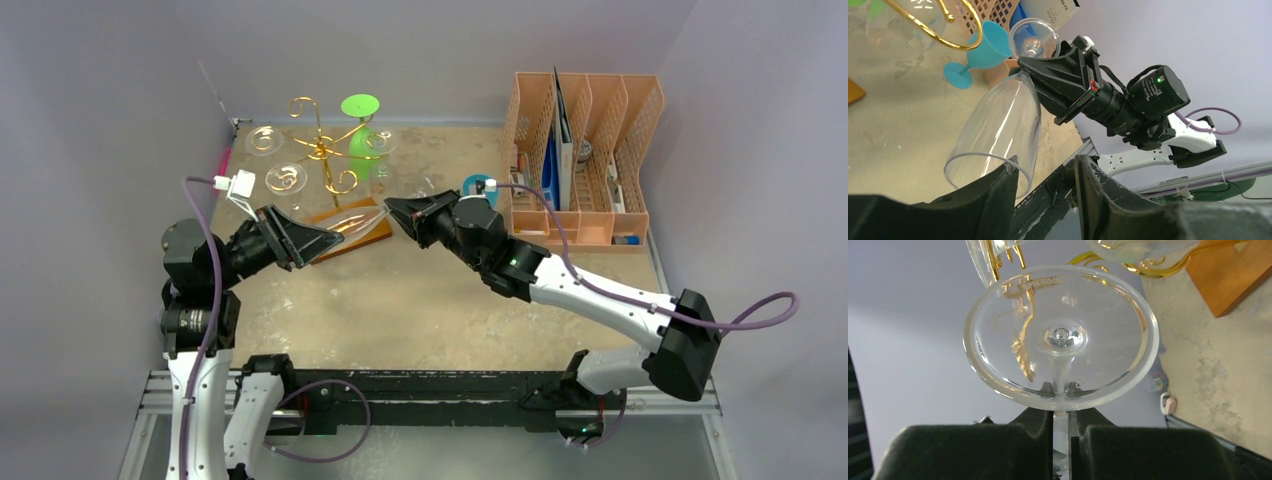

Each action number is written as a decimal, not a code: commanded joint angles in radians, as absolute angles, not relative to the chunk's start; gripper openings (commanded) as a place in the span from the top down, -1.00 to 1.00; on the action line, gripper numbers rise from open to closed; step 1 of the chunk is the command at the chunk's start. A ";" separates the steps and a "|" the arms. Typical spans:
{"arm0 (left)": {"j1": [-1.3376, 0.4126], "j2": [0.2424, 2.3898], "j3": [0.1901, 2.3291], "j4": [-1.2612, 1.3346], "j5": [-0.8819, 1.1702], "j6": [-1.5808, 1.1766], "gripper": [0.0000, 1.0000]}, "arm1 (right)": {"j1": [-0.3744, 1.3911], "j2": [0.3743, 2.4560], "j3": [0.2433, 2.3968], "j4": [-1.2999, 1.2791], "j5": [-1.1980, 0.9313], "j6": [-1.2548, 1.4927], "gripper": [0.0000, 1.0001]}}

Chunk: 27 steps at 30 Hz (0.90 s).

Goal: Place the wine glass upside down on the wine glass rack

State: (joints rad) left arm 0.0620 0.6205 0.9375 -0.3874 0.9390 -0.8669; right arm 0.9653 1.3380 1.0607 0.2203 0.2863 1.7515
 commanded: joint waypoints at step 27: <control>0.057 0.689 1.234 -0.561 0.867 -0.605 -0.17 | 0.920 0.921 1.006 0.101 -0.100 0.058 1.00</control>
State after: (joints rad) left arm 0.0582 0.6674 1.2469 -0.7158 0.8131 -0.5240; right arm 0.9215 0.9150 0.9329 0.0341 0.1577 0.3531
